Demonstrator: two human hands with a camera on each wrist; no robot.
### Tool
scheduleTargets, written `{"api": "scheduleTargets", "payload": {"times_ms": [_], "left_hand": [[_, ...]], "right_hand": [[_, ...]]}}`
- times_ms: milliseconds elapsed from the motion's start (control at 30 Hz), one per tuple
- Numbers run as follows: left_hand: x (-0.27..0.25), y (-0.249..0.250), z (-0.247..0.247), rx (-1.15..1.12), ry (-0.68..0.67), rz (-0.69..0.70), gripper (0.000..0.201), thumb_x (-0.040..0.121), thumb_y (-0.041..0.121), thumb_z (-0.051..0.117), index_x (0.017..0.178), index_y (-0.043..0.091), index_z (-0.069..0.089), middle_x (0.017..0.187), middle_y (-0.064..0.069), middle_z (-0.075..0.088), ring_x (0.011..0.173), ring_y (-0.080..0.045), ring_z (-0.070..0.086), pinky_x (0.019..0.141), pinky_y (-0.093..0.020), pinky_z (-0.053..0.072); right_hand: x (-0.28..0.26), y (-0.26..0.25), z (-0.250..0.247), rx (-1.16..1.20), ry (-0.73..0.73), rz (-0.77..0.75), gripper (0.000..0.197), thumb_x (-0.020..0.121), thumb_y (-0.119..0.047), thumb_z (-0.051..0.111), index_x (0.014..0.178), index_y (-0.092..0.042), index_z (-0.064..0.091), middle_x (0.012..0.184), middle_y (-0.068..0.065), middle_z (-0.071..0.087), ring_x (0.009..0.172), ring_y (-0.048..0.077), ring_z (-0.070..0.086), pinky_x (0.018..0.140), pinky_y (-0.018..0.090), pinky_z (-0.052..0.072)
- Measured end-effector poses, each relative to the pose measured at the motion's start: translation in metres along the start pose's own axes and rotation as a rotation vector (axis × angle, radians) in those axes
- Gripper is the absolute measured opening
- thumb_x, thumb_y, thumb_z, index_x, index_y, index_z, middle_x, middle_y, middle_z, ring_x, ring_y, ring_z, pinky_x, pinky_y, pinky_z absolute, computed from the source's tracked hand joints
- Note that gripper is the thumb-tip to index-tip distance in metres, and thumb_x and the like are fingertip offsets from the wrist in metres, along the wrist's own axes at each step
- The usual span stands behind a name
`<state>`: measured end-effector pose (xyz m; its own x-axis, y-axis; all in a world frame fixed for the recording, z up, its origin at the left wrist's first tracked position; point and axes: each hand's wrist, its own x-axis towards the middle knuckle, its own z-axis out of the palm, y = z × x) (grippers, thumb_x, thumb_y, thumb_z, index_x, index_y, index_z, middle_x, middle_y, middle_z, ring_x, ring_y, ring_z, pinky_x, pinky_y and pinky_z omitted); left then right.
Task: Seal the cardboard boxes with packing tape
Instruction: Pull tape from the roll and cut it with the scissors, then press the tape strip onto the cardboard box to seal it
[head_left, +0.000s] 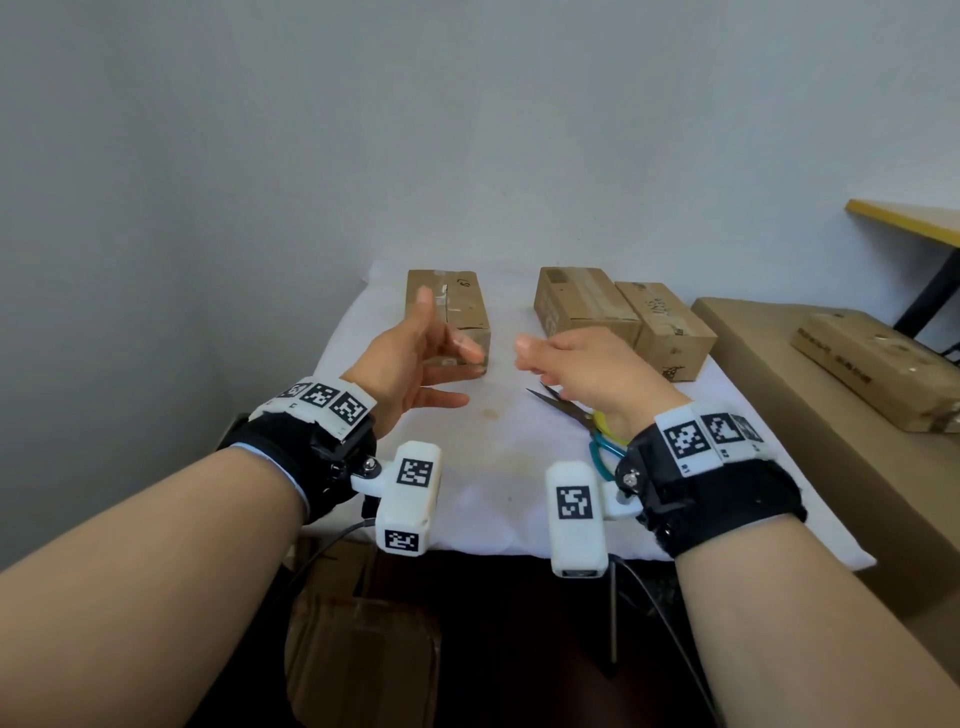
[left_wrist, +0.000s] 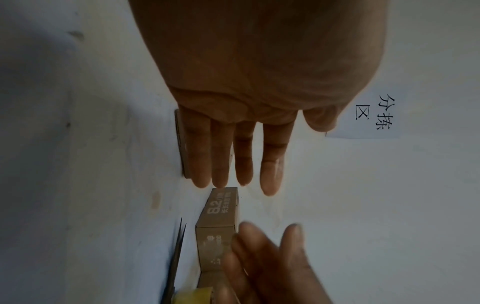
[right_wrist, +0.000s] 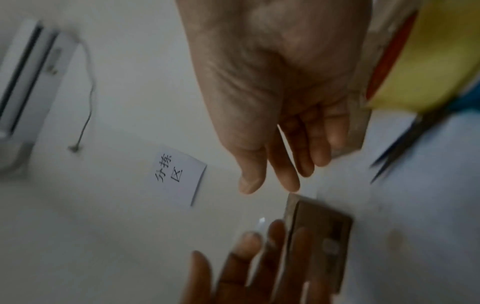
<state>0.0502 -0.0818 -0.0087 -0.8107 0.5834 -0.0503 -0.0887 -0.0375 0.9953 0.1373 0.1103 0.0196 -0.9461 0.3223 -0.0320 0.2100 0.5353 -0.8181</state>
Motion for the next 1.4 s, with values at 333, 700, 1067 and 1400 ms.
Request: {"api": "scheduleTargets", "payload": {"times_ms": [333, 700, 1067, 1400], "left_hand": [[-0.005, -0.002, -0.005, 0.119, 0.059, -0.117, 0.083, 0.098, 0.069, 0.021, 0.100, 0.006, 0.075, 0.109, -0.004, 0.075, 0.099, -0.023, 0.073, 0.071, -0.037, 0.057], [0.007, 0.006, -0.024, 0.060, 0.265, -0.225, 0.061, 0.104, 0.054, 0.033, 0.107, 0.005, 0.068, 0.102, -0.007, 0.075, 0.066, -0.019, 0.071, 0.036, -0.018, 0.027], [0.041, -0.020, -0.053, 0.494, 0.405, 0.150, 0.063, 0.095, 0.001, 0.055, 0.143, 0.041, 0.046, 0.155, 0.003, 0.030, 0.141, -0.016, 0.034, 0.112, -0.038, 0.037], [0.061, -0.039, -0.048, 0.401, 0.321, 0.074, 0.071, 0.094, -0.005, 0.051, 0.148, 0.040, 0.041, 0.148, 0.002, 0.047, 0.130, -0.019, 0.050, 0.093, -0.036, 0.053]], "right_hand": [[0.010, -0.004, 0.027, 0.236, 0.019, 0.011, 0.007, 0.088, -0.019, 0.080, 0.083, -0.018, 0.074, 0.089, -0.004, 0.074, 0.091, 0.011, 0.066, 0.082, 0.028, 0.051], [0.022, -0.007, 0.042, 0.240, 0.116, -0.046, 0.012, 0.092, -0.014, 0.075, 0.081, -0.017, 0.074, 0.084, -0.009, 0.072, 0.084, 0.002, 0.064, 0.082, 0.026, 0.050], [0.042, -0.008, 0.045, 0.519, 0.050, 0.018, 0.004, 0.097, -0.021, 0.068, 0.094, -0.021, 0.070, 0.098, -0.012, 0.069, 0.105, 0.007, 0.059, 0.100, 0.031, 0.044], [0.065, -0.005, 0.064, 0.679, -0.020, 0.069, 0.012, 0.098, -0.016, 0.065, 0.108, -0.021, 0.067, 0.113, -0.006, 0.069, 0.113, 0.009, 0.059, 0.113, 0.045, 0.040]]}}
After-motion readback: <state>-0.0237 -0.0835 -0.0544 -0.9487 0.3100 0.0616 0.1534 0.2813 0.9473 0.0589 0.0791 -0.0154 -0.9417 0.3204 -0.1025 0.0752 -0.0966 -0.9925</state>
